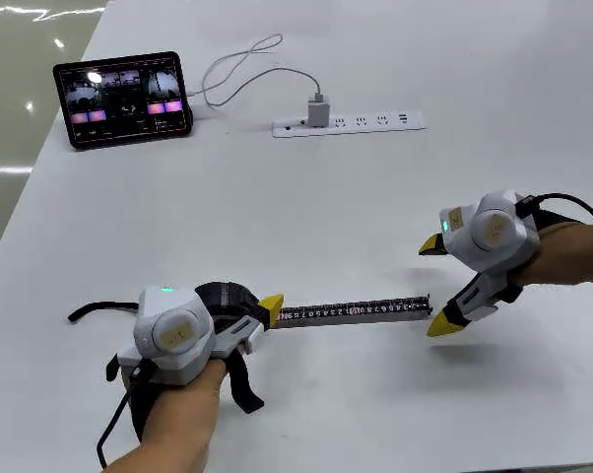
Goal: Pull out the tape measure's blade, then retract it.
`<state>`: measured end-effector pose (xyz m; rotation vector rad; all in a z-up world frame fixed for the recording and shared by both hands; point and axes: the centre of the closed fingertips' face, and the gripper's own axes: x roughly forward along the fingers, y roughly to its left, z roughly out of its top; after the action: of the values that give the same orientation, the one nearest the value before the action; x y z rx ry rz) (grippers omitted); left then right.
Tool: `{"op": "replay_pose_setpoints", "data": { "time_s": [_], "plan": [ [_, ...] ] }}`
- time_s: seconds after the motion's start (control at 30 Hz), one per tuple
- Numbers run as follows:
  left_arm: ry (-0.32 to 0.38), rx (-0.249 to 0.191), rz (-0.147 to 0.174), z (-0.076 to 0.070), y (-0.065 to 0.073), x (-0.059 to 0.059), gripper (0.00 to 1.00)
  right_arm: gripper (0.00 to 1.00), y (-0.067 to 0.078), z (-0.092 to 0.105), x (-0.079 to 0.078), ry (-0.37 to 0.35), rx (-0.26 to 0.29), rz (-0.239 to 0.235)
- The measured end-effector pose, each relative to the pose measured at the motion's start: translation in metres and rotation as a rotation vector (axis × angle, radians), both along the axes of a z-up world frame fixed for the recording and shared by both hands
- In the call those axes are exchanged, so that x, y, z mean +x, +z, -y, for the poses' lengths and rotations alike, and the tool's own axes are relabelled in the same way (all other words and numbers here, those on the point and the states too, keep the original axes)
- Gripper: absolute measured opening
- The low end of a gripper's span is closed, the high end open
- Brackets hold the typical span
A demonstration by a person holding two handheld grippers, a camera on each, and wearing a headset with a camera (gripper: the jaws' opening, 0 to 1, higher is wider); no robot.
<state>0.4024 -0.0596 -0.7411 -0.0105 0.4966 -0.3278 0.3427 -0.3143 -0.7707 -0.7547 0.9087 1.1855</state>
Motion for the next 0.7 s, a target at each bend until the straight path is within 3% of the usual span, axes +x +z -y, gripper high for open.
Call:
{"op": "replay_pose_setpoints", "data": {
  "time_s": [0.37,0.6,0.7],
  "plan": [
    [-0.004,0.010,-0.014,0.000,-0.003,-0.001,0.98,0.46,-0.015,0.001,-0.010,0.043,-0.026,-0.024],
    [-0.012,0.018,-0.001,0.000,-0.001,0.002,0.98,0.30,-0.020,0.004,-0.010,0.064,-0.029,-0.024],
    [-0.034,0.050,-0.013,0.000,-0.005,0.001,0.99,0.26,-0.020,0.005,-0.010,0.068,-0.031,-0.025]
  ]
}}
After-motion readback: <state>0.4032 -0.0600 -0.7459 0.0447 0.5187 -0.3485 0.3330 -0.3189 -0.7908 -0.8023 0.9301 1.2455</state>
